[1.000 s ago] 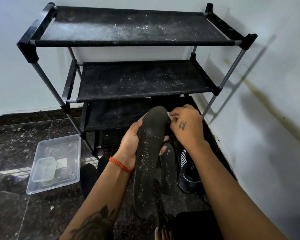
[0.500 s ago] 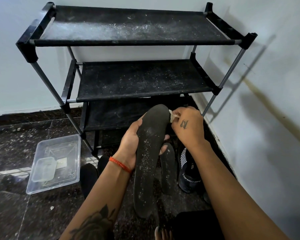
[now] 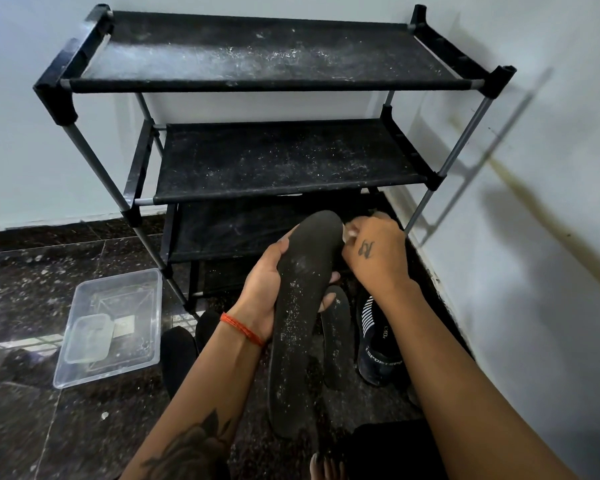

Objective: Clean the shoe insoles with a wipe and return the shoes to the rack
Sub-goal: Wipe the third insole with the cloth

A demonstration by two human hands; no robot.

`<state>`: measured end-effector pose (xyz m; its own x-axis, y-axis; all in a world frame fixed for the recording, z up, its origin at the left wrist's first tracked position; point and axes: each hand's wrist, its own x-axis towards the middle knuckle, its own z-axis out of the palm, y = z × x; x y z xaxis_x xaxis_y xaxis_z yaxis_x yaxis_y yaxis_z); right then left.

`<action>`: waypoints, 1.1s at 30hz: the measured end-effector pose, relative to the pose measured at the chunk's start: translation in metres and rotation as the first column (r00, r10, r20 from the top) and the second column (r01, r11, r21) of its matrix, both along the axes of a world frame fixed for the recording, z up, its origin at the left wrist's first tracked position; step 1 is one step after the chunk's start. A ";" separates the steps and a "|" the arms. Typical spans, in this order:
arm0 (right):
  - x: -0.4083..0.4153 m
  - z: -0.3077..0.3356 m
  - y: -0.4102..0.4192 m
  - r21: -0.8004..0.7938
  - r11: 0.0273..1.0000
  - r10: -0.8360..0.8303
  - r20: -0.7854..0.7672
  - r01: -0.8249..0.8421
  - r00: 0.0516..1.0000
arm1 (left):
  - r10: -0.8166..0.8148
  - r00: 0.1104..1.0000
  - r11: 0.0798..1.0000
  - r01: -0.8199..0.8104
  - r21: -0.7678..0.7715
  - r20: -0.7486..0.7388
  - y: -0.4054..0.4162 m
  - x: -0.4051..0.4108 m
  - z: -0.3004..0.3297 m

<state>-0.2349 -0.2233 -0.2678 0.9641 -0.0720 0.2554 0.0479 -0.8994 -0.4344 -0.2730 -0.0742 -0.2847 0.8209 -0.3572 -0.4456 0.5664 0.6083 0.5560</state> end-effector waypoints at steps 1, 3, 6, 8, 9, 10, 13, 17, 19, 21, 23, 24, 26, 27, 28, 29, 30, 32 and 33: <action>0.000 -0.001 -0.003 -0.013 0.999 -0.032 -0.035 0.032 0.999 | 0.011 1.000 1.000 -0.011 -0.008 -0.013 0.001 0.000 0.000; 0.001 0.001 -0.007 0.044 0.995 -0.091 0.008 0.091 0.996 | 0.019 1.000 1.000 -0.019 -0.013 -0.021 0.001 0.002 0.000; 0.002 0.009 0.000 0.198 0.980 -0.066 0.208 0.024 0.976 | 0.008 1.000 1.000 -0.008 -0.017 -0.019 0.001 0.003 -0.002; 0.000 0.011 0.011 0.205 0.974 0.038 0.281 -0.099 0.959 | -0.010 1.000 1.000 0.010 -0.020 0.004 0.000 0.003 -0.003; -0.002 0.010 0.015 0.178 0.975 0.082 0.279 -0.135 0.957 | -0.016 1.000 1.000 0.017 -0.025 0.019 0.000 0.002 -0.002; -0.004 0.008 0.018 0.150 0.977 0.110 0.259 -0.152 0.960 | -0.021 0.999 0.999 0.022 -0.033 0.035 -0.001 0.002 -0.002; -0.004 0.006 0.014 0.082 0.989 0.106 0.159 -0.120 0.982 | -0.017 0.998 0.999 0.019 -0.035 0.052 0.000 0.000 -0.002; 0.000 0.002 0.001 -0.034 0.999 -0.005 -0.025 0.004 1.000 | -0.001 1.000 0.999 0.001 -0.040 -0.015 0.000 0.003 -0.006; 0.001 0.003 -0.002 0.015 0.997 -0.073 0.032 0.073 0.997 | 0.006 0.999 0.999 -0.007 -0.040 -0.045 0.002 0.005 -0.008; 0.001 0.007 0.001 0.148 0.987 -0.084 0.130 0.064 0.988 | 0.003 0.998 0.999 -0.005 -0.039 -0.059 0.002 0.006 -0.009; 0.000 0.010 0.009 0.226 0.974 -0.018 0.225 -0.034 0.974 | 0.000 0.999 0.999 -0.002 -0.038 -0.053 0.001 0.006 -0.010; -0.001 0.010 0.013 0.216 0.973 0.027 0.253 -0.084 0.967 | 0.002 0.999 0.999 -0.003 -0.040 -0.044 0.001 0.006 -0.010; -0.004 0.005 0.018 0.144 0.978 0.113 0.254 -0.153 0.961 | -0.002 1.000 0.998 0.001 -0.063 -0.022 0.000 0.005 -0.008; -0.005 0.002 0.018 0.113 0.980 0.133 0.234 -0.163 0.963 | -0.008 1.000 0.998 0.007 -0.070 -0.009 0.000 0.004 -0.007; -0.005 0.001 0.016 0.101 0.984 0.125 0.202 -0.147 0.971 | -0.015 1.000 0.998 0.015 -0.069 0.002 -0.001 0.003 -0.006; -0.005 0.000 0.014 0.101 0.988 0.097 0.160 -0.114 0.982 | -0.021 1.000 0.998 0.021 -0.063 0.003 -0.001 0.003 -0.006; -0.004 0.000 0.011 0.098 0.992 0.064 0.108 -0.074 0.992 | -0.019 1.000 0.998 0.019 -0.053 -0.003 -0.001 0.003 -0.007; -0.002 -0.001 0.006 0.047 0.999 0.012 -0.021 -0.011 1.000 | 0.001 1.000 0.999 -0.001 -0.036 -0.018 -0.001 0.003 -0.007; -0.002 -0.001 0.003 0.023 1.000 -0.011 -0.065 0.012 0.998 | 0.013 1.000 0.999 -0.014 -0.034 -0.027 0.000 0.004 -0.007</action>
